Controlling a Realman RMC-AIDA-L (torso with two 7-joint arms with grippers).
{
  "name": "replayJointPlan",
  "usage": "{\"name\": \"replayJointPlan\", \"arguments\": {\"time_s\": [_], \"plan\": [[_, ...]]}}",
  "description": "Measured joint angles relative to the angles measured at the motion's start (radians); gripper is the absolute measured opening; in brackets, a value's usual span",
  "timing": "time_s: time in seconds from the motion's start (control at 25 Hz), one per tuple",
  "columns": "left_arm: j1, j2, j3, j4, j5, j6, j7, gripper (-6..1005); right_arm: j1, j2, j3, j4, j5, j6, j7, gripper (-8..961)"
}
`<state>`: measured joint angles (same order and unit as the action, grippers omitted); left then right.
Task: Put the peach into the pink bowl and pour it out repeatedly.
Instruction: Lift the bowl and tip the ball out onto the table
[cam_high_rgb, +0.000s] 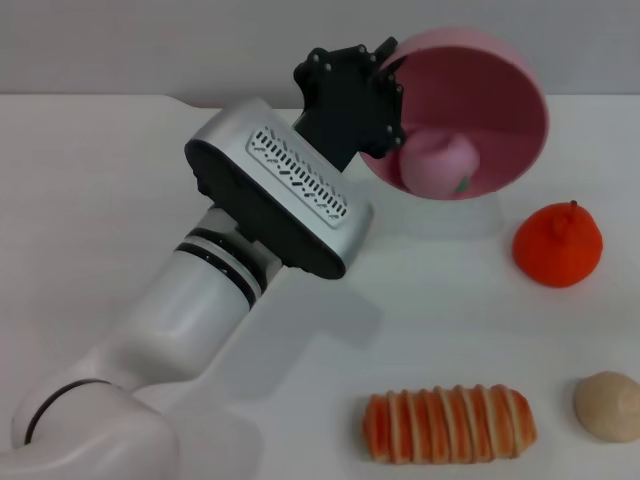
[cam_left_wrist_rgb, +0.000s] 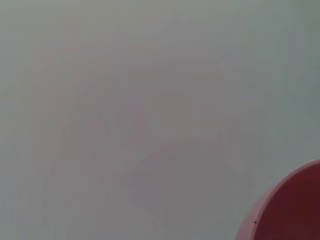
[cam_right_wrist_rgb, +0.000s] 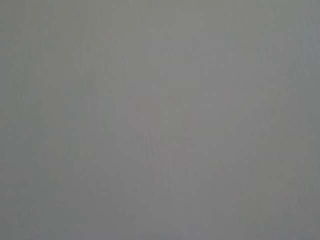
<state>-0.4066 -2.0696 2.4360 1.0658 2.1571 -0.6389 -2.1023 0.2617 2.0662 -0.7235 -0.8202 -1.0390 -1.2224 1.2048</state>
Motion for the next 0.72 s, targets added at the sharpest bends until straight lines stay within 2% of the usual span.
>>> {"name": "replayJointPlan", "arguments": {"time_s": [0.48, 0.72], "plan": [[-0.002, -0.001, 0.010, -0.008, 0.001, -0.046, 0.000, 45, 0.019, 0.000, 0.002, 0.015, -0.012, 0.010, -0.005, 439], [-0.004, 0.000, -0.022, -0.010, -0.008, -0.024, -0.017, 45, 0.029, -0.001, -0.001, 0.022, -0.031, 0.035, -0.008, 440]]}}
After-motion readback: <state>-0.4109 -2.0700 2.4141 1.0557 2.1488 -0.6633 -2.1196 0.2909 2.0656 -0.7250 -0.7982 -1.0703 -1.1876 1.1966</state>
